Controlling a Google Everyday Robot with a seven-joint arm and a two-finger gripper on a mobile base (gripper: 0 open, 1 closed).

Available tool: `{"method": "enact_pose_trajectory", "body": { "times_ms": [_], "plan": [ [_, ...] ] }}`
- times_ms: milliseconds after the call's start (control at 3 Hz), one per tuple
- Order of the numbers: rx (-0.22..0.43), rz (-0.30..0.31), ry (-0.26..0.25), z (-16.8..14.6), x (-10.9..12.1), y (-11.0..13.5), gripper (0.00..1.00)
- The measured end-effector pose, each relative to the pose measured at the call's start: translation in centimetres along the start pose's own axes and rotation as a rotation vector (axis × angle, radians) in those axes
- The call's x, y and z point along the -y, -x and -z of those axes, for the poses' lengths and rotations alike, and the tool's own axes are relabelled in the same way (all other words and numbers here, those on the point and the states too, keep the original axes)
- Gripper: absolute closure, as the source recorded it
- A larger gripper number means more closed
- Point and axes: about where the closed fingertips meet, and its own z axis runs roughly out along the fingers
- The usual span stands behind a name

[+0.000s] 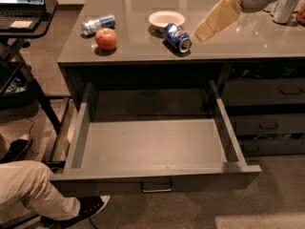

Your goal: Place apple into top drawer

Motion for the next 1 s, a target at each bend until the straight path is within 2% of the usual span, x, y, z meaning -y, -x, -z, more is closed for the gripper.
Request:
{"method": "enact_pose_trajectory", "body": {
  "times_ms": [333, 667, 1000],
  "plan": [
    [0.000, 0.000, 0.000, 0.0, 0.0, 0.0, 0.00],
    [0.046, -0.036, -0.008, -1.6, -0.3, 0.8, 0.00],
    [0.119, -0.113, 0.022, -7.8, -2.5, 3.6, 0.00]
  ]
}}
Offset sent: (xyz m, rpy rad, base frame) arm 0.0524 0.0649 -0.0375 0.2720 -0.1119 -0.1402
